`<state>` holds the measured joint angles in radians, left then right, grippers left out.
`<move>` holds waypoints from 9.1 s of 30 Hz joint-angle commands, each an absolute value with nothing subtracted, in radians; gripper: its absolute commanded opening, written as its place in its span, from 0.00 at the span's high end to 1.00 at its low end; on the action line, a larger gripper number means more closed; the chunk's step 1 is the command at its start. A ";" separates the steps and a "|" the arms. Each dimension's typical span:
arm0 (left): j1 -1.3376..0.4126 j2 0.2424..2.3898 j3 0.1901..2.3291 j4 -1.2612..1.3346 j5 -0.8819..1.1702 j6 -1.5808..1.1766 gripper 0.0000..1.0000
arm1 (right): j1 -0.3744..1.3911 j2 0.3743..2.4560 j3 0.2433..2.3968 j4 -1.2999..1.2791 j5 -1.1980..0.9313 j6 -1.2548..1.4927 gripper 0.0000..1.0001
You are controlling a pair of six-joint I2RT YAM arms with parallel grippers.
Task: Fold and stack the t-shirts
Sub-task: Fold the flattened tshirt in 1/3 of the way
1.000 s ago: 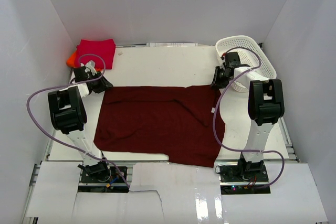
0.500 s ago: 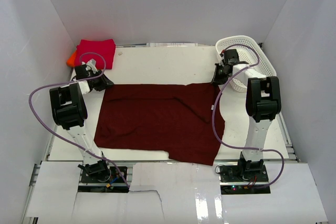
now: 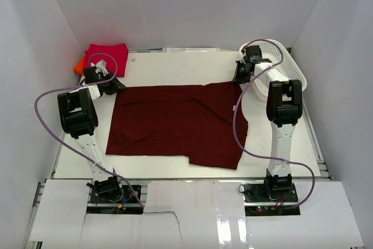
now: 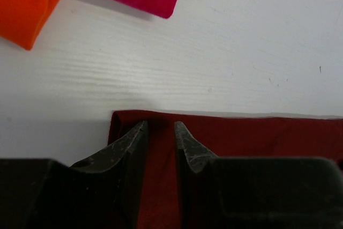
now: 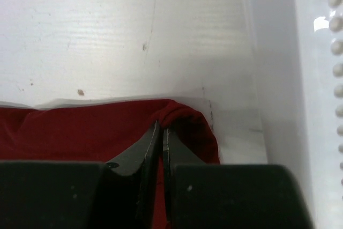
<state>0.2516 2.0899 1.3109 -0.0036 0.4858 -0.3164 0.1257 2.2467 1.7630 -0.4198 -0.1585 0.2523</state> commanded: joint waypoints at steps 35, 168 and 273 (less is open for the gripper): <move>0.250 2.077 1.327 -0.017 0.472 -0.314 0.61 | 0.031 2.385 2.111 -0.451 0.207 0.086 0.46; -0.377 2.411 1.775 -0.202 0.818 -0.407 0.60 | 0.391 1.990 1.284 0.037 -0.976 0.468 0.64; 0.017 2.208 1.513 -0.459 0.499 -0.236 0.82 | 0.176 2.263 1.795 -0.670 -0.029 0.199 0.50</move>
<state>0.0132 2.1864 1.5211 -0.4129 0.6056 -0.2710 0.1844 2.2181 1.7607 -0.6518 -0.0303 0.2226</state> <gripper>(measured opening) 0.178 0.504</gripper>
